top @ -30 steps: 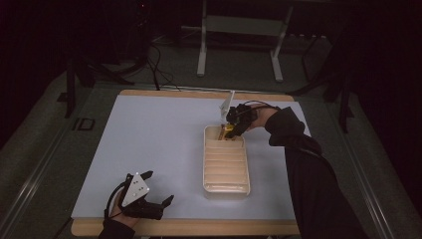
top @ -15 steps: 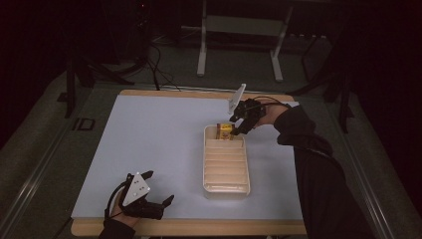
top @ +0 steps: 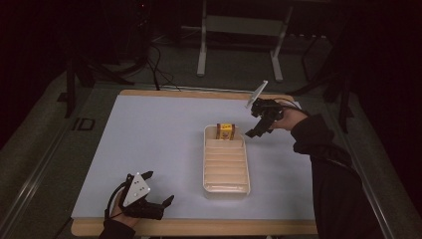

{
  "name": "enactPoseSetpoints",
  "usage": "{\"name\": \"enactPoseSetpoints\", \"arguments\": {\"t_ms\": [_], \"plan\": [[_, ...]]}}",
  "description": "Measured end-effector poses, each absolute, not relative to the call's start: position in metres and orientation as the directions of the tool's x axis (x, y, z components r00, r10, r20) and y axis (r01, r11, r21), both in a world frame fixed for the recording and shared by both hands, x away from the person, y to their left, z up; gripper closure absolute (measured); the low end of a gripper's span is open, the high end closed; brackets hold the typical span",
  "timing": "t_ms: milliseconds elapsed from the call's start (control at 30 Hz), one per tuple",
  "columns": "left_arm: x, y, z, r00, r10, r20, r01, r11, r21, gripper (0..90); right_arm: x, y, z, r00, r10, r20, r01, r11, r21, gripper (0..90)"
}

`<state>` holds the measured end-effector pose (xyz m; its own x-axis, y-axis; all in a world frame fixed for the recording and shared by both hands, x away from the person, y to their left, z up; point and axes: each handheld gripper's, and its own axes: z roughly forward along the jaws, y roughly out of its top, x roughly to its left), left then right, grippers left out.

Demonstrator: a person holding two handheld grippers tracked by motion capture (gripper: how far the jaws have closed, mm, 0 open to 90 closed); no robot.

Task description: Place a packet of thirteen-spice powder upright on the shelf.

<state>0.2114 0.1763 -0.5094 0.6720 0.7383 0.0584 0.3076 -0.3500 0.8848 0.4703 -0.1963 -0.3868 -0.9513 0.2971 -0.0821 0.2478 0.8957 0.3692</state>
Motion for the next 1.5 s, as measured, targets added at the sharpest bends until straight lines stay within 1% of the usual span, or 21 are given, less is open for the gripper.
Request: {"name": "enactPoseSetpoints", "arguments": {"t_ms": [67,100,167,200,233,300,333,367,467,500,533,733,800,933,1000,1133,1267,1400,1433,1500], "plan": [[0.212,0.176,-0.509,0.672,0.738,0.058,0.308,-0.349,0.885,0.0,0.469,-0.206,-0.388,-0.935,0.347,-0.070,0.293,0.870,0.397,11.0],[0.212,0.176,-0.509,0.671,0.739,0.057,0.308,-0.348,0.885,0.0,0.467,-0.210,-0.389,-0.924,0.373,-0.083,0.308,0.855,0.417,11.0],[0.211,0.176,-0.509,0.670,0.740,0.058,0.308,-0.349,0.885,0.0,0.466,-0.219,-0.391,-0.891,0.447,-0.077,0.373,0.818,0.439,11.0],[0.211,0.176,-0.509,0.670,0.740,0.058,0.308,-0.349,0.885,0.0,0.466,-0.219,-0.391,-0.891,0.447,-0.077,0.373,0.818,0.439,11.0],[0.211,0.176,-0.509,0.670,0.740,0.058,0.308,-0.348,0.885,0.0,0.464,-0.228,-0.394,-0.862,0.502,-0.075,0.412,0.777,0.476,11.0],[0.211,0.176,-0.509,0.671,0.739,0.059,0.308,-0.350,0.885,0.0,0.461,-0.237,-0.397,-0.843,0.536,-0.052,0.442,0.744,0.500,11.0],[0.211,0.176,-0.509,0.671,0.739,0.059,0.308,-0.350,0.885,0.0,0.461,-0.237,-0.397,-0.843,0.536,-0.052,0.442,0.744,0.500,11.0],[0.211,0.176,-0.509,0.670,0.740,0.060,0.309,-0.351,0.884,0.0,0.457,-0.243,-0.401,-0.821,0.569,-0.035,0.476,0.718,0.508,11.1],[0.211,0.176,-0.509,0.670,0.740,0.060,0.309,-0.352,0.884,0.0,0.450,-0.252,-0.407,-0.804,0.595,-0.008,0.503,0.687,0.524,11.3],[0.211,0.176,-0.509,0.670,0.740,0.060,0.309,-0.352,0.884,0.0,0.450,-0.252,-0.407,-0.804,0.595,-0.008,0.503,0.687,0.524,11.3],[0.212,0.175,-0.510,0.670,0.740,0.059,0.309,-0.351,0.884,0.0,0.445,-0.257,-0.411,-0.797,0.603,0.006,0.510,0.668,0.542,13.8],[0.212,0.175,-0.510,0.671,0.739,0.060,0.309,-0.352,0.884,0.0,0.429,-0.267,-0.423,-0.770,0.639,0.004,0.532,0.637,0.559,14.1],[0.212,0.175,-0.510,0.670,0.740,0.060,0.309,-0.352,0.884,0.0,0.419,-0.274,-0.430,-0.738,0.675,0.024,0.555,0.586,0.591,13.4],[0.212,0.175,-0.510,0.670,0.739,0.061,0.309,-0.353,0.883,0.0,0.403,-0.281,-0.434,-0.682,0.732,0.016,0.575,0.522,0.630,12.8],[0.211,0.175,-0.510,0.670,0.740,0.060,0.310,-0.352,0.883,0.0,0.394,-0.285,-0.436,-0.652,0.758,0.024,0.577,0.475,0.664,12.5],[0.211,0.175,-0.510,0.671,0.739,0.059,0.310,-0.352,0.883,0.0,0.381,-0.291,-0.437,-0.600,0.799,0.035,0.583,0.408,0.703,12.1],[0.211,0.175,-0.509,0.671,0.739,0.059,0.309,-0.351,0.884,0.0,0.367,-0.297,-0.441,-0.572,0.819,0.032,0.577,0.375,0.725,12.1],[0.211,0.175,-0.510,0.672,0.738,0.059,0.310,-0.352,0.883,0.0,0.362,-0.300,-0.443,-0.569,0.822,0.037,0.576,0.366,0.731,12.2],[0.211,0.175,-0.509,0.673,0.738,0.055,0.310,-0.349,0.885,0.0,0.353,-0.307,-0.447,-0.565,0.825,0.032,0.570,0.362,0.738,12.4],[0.211,0.175,-0.509,0.673,0.738,0.055,0.309,-0.348,0.885,0.0,0.348,-0.310,-0.450,-0.553,0.833,0.025,0.567,0.354,0.744,12.4]]}}
